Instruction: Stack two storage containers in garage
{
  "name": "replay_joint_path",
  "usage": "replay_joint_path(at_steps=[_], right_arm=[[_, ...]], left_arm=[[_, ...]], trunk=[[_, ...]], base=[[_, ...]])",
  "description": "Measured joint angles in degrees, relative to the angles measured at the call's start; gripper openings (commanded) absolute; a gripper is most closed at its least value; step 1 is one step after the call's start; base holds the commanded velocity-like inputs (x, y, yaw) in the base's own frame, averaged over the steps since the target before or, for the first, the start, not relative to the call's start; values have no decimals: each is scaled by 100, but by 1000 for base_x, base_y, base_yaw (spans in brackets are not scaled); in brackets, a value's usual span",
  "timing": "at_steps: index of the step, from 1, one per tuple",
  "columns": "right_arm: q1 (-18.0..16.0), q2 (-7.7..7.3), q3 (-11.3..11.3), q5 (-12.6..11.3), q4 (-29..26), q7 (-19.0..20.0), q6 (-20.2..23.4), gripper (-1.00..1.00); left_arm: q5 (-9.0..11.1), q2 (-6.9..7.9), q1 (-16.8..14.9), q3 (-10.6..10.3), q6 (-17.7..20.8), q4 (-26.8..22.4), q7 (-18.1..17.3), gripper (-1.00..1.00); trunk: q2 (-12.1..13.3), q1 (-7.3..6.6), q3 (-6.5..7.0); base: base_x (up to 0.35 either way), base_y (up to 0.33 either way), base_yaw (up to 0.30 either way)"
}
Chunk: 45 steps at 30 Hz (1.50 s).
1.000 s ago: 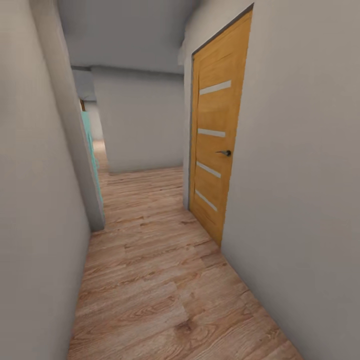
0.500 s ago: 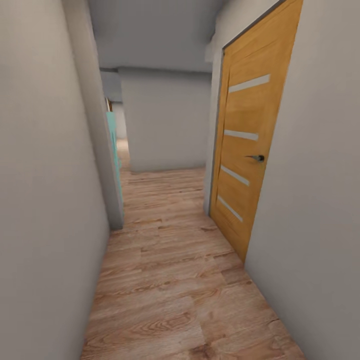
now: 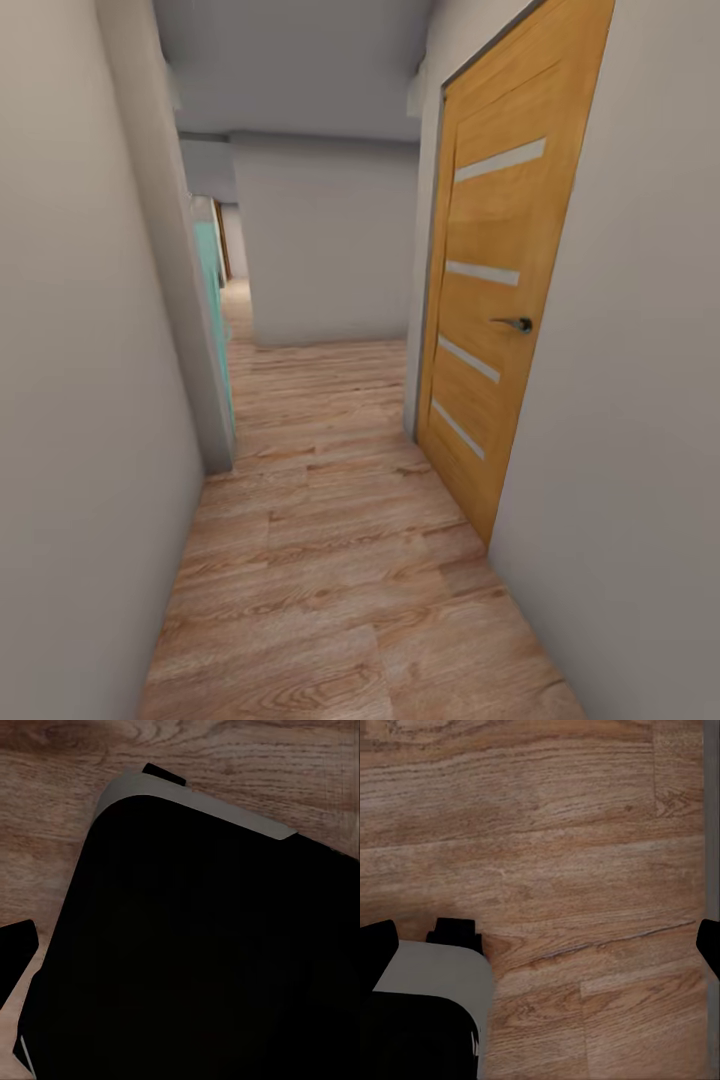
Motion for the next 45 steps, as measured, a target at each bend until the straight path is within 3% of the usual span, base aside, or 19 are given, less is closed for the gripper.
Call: replay_joint_path(at_steps=[7,20,45], right_arm=[[0,7,2,-1,0,-6,0,100],[0,4,2,2,-1,-7,-28,100],[0,24,-31,-60,4,49,-29,100]], left_arm=[[1,1,0,0,0,4,0,100],[10,8,0,1,53,9,0,100],[10,-2,0,0,9,9,0,100]], trunk=[[0,0,0],[0,0,0],[0,0,0]], base=[[315,-152,21],[320,-16,222],[322,0,5]])
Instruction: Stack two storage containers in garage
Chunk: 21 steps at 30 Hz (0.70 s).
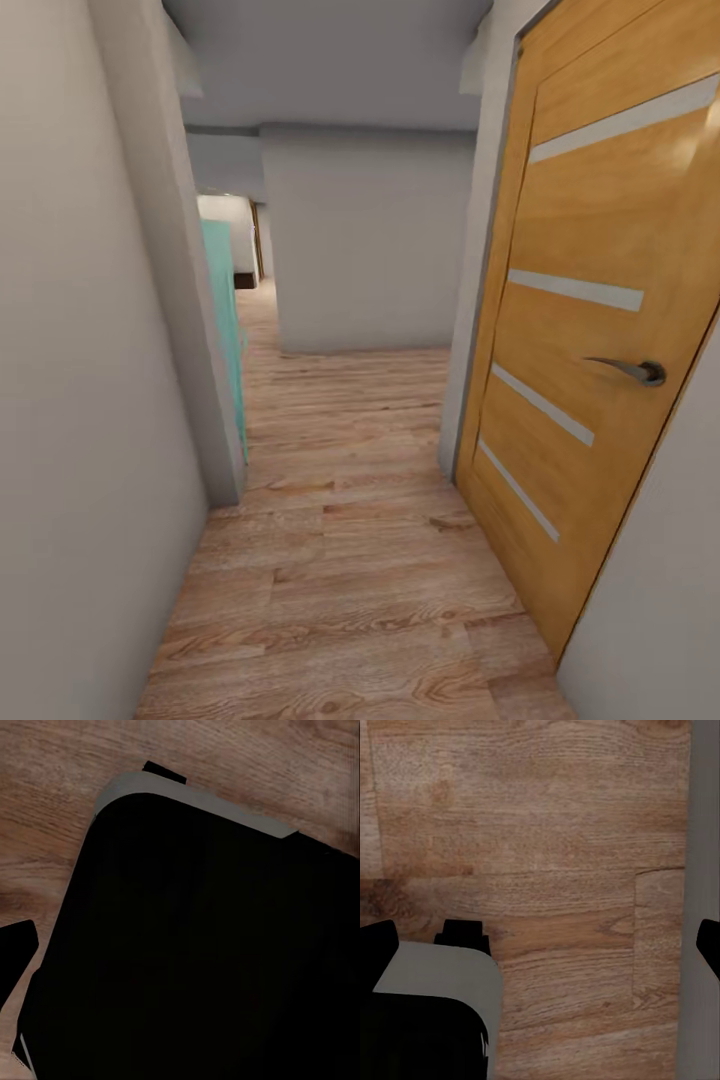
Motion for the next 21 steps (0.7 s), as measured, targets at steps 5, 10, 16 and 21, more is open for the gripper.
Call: replay_joint_path(at_steps=[5,10,16,21], right_arm=[[0,2,-21,-23,3,-5,29,100],[0,-11,-22,-25,4,-4,33,100],[-1,-20,-26,-18,4,-3,33,100],[-1,-20,-21,-14,5,-3,34,100]], left_arm=[[-1,-5,0,0,-1,6,7,100],[-2,-6,0,0,-1,8,8,100],[-7,-11,0,-4,2,9,8,100],[-9,-14,0,-6,3,9,8,100]], trunk=[[0,0,0],[0,0,0],[0,0,0],[0,0,0]], base=[[322,0,0],[322,0,1],[322,0,135],[322,-12,247]])
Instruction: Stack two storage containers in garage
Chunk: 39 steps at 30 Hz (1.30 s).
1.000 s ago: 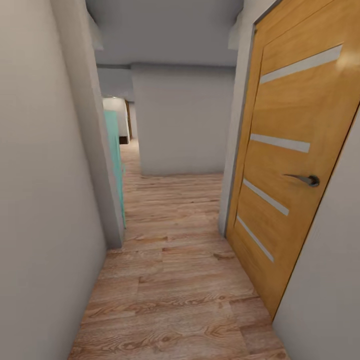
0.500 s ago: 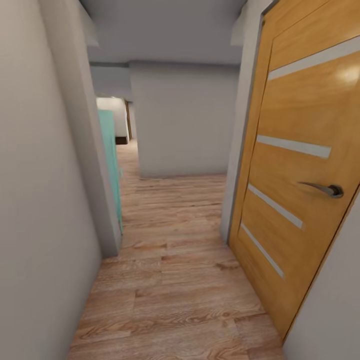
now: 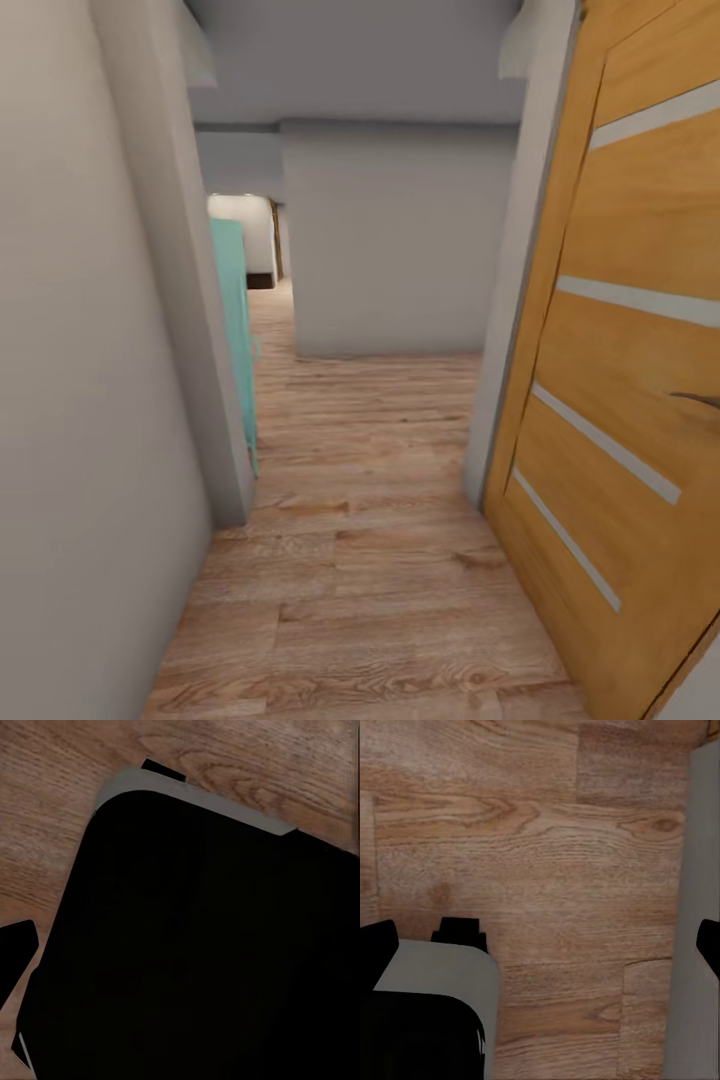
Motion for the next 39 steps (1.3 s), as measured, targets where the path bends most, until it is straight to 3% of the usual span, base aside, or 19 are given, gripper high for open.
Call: replay_joint_path(at_steps=[8,39], right_arm=[[0,-10,1,8,0,-1,-15,100],[0,-13,11,58,0,2,-58,100]], left_arm=[[-1,-1,0,-2,4,-9,0,100],[5,17,0,-2,49,-1,0,100]], trunk=[[0,0,0],[0,0,0]], base=[[322,-49,124],[300,-134,2]])
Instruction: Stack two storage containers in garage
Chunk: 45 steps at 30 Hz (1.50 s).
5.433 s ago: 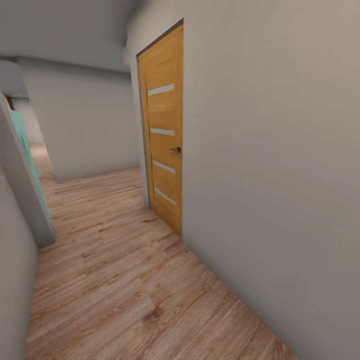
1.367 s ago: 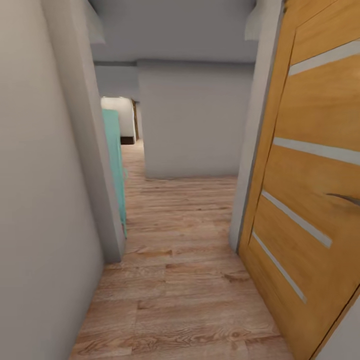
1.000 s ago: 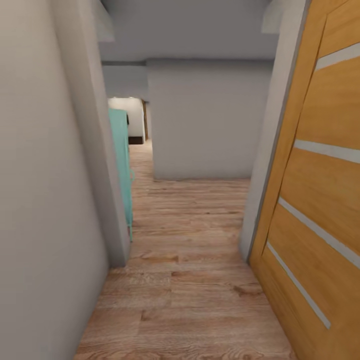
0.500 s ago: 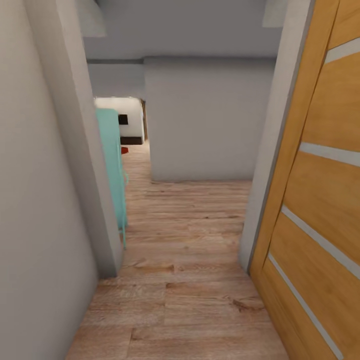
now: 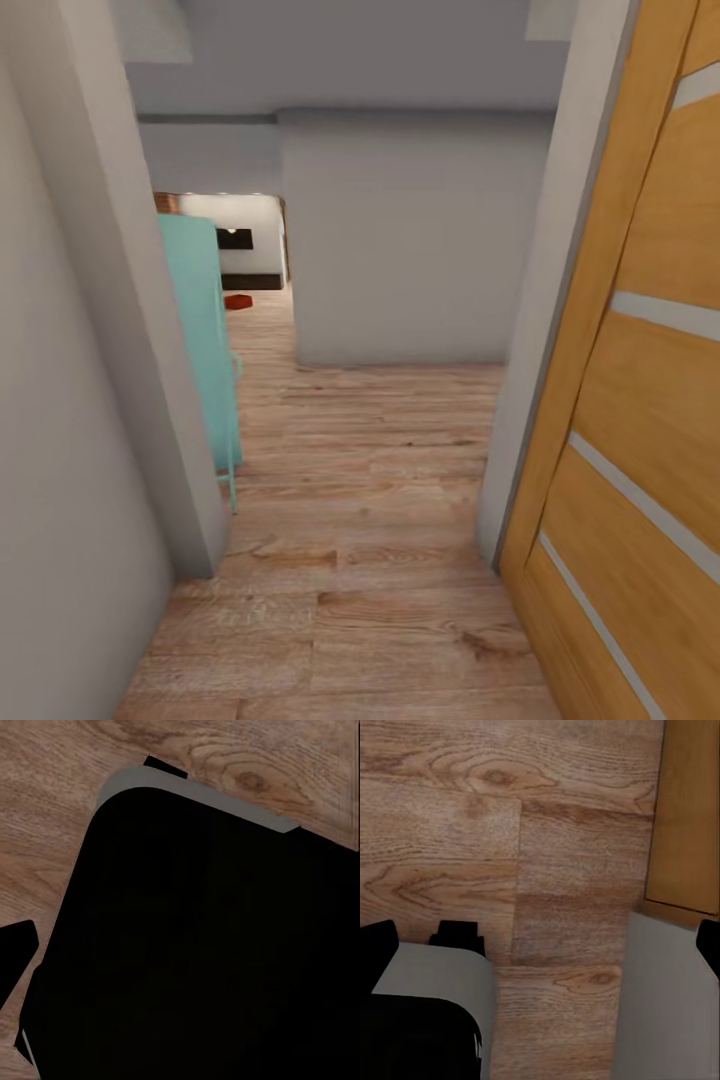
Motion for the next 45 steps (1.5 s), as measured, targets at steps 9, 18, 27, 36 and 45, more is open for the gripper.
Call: replay_joint_path(at_steps=[9,18,27,36,45], right_arm=[[0,5,8,0,-1,4,19,100],[0,9,14,1,0,-1,50,100],[0,4,10,0,-1,-2,12,100],[0,1,17,0,-1,-2,16,100],[0,2,16,0,-1,-2,10,100]], left_arm=[[-6,7,0,0,0,0,0,100],[-6,9,0,0,-1,1,0,100],[-7,0,0,0,-1,0,0,100],[-7,0,0,0,-4,0,0,100],[-6,0,0,0,-50,0,0,100]], trunk=[[0,0,0],[0,0,0],[0,0,0],[0,0,0],[0,0,0]], base=[[319,-15,0],[322,0,127],[322,0,34],[322,0,0],[322,0,0]])
